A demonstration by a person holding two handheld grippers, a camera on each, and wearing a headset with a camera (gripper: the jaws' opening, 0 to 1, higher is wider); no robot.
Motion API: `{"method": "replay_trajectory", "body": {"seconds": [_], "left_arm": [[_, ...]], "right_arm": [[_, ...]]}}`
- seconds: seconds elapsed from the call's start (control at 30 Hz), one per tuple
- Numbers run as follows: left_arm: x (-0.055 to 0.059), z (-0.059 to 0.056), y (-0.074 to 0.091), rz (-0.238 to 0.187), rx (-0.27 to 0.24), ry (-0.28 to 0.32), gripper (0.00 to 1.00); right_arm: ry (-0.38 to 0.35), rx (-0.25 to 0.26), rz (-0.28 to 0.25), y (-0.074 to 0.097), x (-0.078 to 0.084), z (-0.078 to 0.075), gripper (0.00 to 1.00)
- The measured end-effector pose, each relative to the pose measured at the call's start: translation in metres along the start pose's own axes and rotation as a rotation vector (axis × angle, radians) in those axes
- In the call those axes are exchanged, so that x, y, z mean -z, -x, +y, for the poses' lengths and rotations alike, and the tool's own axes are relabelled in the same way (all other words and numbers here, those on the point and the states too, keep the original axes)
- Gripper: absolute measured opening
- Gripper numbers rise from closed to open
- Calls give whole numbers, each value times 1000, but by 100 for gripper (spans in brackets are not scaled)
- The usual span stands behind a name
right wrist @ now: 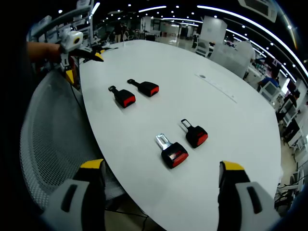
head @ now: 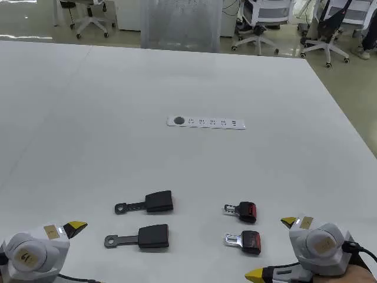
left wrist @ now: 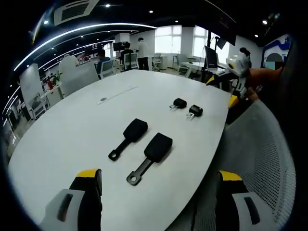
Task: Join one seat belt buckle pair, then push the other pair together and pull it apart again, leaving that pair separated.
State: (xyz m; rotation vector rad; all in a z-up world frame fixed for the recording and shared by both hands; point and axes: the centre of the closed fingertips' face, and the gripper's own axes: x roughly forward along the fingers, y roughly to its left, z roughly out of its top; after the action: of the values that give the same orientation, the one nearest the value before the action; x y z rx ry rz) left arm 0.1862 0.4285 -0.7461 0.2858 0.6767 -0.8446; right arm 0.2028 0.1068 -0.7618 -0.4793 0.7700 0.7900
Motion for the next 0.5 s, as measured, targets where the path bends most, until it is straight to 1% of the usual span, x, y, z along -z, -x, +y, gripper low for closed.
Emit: {"method": "replay_trajectory", "body": {"seconds": [0.13, 0.23, 0.3, 0.33, 0.4, 0.5], "left_arm": [[1, 2, 0, 2, 0, 5, 100], [2, 5, -1, 3, 4, 4, 100], [4, 7, -3, 14, 11, -10, 100], [5, 9, -4, 19, 15, -14, 100], [5, 13, -6, 22, 17, -9, 100], [3, 15, -8, 20, 21, -5, 100]], "right_arm": [[0, -1, -7, -1, -4, 3, 100], [3, -1, -6, -3, -5, 4, 100], [3, -5, -9, -3, -7, 4, 100], [3, -8, -19, -4, -9, 4, 100], [14, 0, -9, -5, -7, 2, 100], [4, -2, 3, -7, -4, 0, 100]]}}
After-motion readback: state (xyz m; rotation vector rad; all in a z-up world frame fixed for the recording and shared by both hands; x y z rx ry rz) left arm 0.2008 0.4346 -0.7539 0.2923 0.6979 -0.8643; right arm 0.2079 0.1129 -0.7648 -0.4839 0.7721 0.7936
